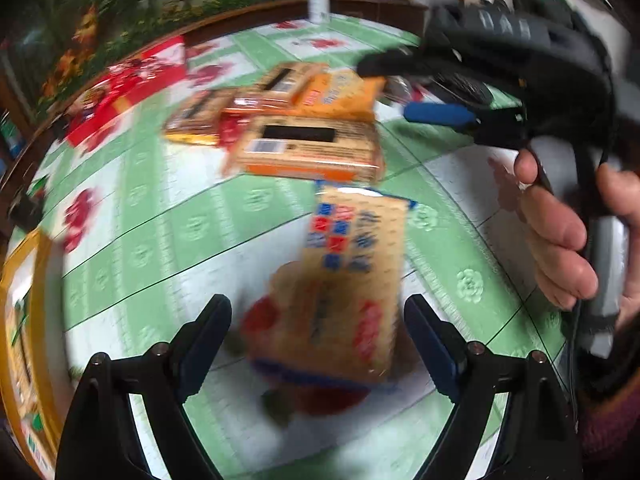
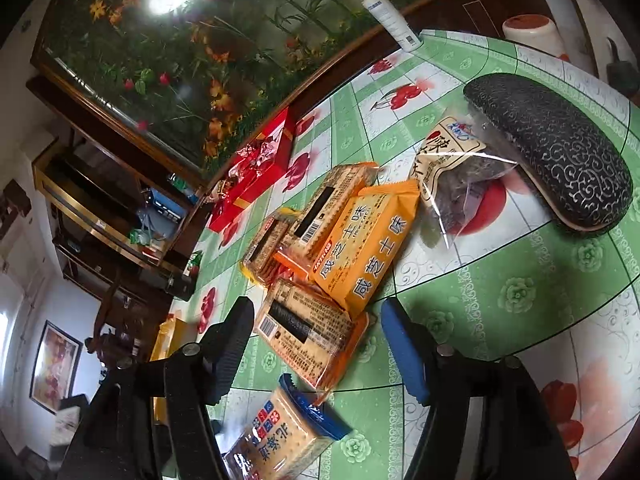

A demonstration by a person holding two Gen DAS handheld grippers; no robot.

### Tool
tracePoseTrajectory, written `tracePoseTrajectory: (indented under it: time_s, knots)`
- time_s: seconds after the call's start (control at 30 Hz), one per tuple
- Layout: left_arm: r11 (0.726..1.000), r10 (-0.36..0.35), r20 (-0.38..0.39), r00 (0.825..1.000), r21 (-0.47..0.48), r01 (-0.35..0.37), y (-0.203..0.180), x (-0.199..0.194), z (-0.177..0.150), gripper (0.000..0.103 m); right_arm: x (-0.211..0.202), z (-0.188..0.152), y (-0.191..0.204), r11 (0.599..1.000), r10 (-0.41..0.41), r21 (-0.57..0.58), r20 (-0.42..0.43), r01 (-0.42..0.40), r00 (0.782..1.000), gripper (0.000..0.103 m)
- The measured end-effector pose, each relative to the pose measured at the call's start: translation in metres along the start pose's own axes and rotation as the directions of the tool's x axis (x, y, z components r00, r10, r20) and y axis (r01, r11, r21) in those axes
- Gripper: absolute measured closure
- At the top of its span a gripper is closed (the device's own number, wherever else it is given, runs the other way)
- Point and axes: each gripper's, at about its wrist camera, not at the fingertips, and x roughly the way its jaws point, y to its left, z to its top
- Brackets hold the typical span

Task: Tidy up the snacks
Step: 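Grasp the blue-lettered cracker pack with the left tool while the right grasps a brown barcode cracker pack, then carry the blue-lettered pack with the left tool toward the tray while the right carries the brown pack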

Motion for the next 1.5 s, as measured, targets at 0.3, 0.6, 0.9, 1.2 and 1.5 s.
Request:
tracePoseTrajectory:
  time_s: [0.3,0.6,0.9,1.2,1.5]
  knots:
    - [0.997,0.017,0.06,0.998,-0.08,-0.012,0.019,0.006,-0.003,0.044,0.012,-0.003,0.003,0.998,-0.032,-0.062,-0.055,0.029,0.998,0.033]
    - [0.935,0.182,0.104,0.978,-0.325,-0.139,0.11,-0.005,-0.029,0.046,0.042,-0.018,0.03,0.951,-0.189,-0.261,-0.078,0.163,0.979,0.032]
    - [0.907,0.224,0.121,0.967,-0.39,-0.161,0.131,-0.006,-0.033,0.046,0.048,-0.052,0.081,0.862,-0.203,-0.495,-0.132,0.113,0.97,0.032]
    - [0.903,0.23,0.12,0.966,-0.397,-0.166,0.135,-0.006,-0.036,0.048,0.103,-0.055,0.105,0.716,-0.449,-0.626,-0.075,0.308,0.89,0.044]
    - [0.908,0.244,0.18,0.953,-0.389,-0.159,0.131,-0.015,-0.032,0.049,0.078,-0.062,0.111,0.74,-0.342,-0.611,0.02,0.282,0.939,0.045]
